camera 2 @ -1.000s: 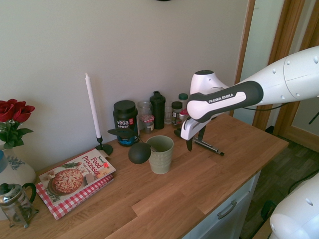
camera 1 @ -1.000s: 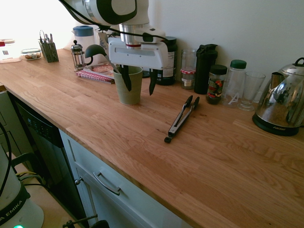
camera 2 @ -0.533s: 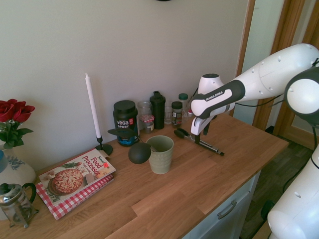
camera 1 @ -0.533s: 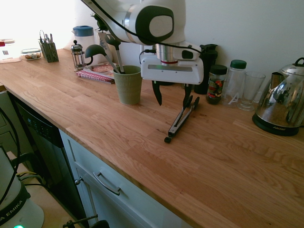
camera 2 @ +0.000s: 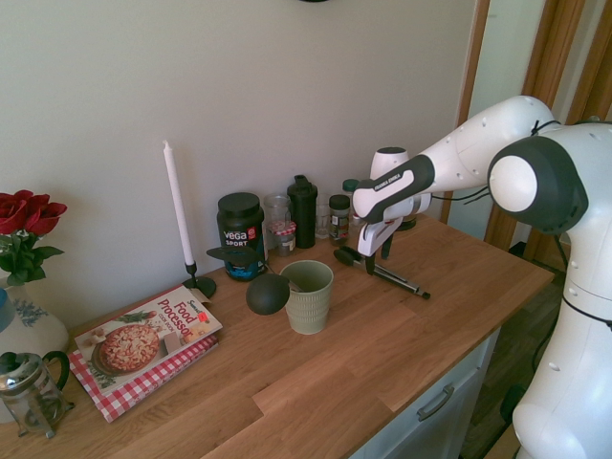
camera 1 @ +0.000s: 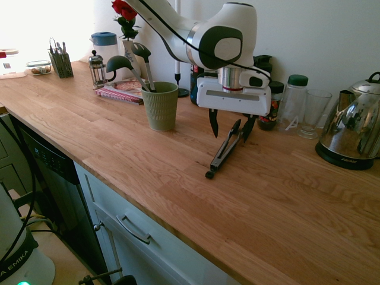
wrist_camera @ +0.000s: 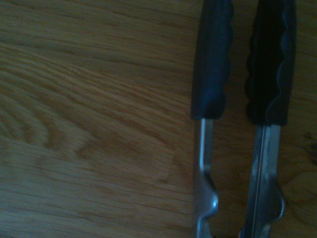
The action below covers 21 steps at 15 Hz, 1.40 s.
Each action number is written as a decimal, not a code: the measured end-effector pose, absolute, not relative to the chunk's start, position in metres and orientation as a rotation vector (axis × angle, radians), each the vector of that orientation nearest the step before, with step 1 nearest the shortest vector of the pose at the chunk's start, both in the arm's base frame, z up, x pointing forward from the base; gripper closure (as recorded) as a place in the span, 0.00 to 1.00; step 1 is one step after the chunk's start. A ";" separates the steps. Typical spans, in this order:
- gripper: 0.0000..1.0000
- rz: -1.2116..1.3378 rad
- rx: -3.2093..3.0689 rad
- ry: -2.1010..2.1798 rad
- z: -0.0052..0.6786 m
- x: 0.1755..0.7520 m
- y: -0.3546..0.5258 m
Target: Put the tongs back in the holder
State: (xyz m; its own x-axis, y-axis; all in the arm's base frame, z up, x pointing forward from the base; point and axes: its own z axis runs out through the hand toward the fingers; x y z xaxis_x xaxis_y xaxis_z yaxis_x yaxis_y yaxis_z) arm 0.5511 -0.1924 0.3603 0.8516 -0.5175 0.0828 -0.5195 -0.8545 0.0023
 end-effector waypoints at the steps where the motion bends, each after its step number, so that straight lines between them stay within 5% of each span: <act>1: 1.00 0.118 3.003 -0.833 0.359 0.554 -0.193; 21: 1.00 0.064 3.009 -0.800 0.348 0.575 -0.188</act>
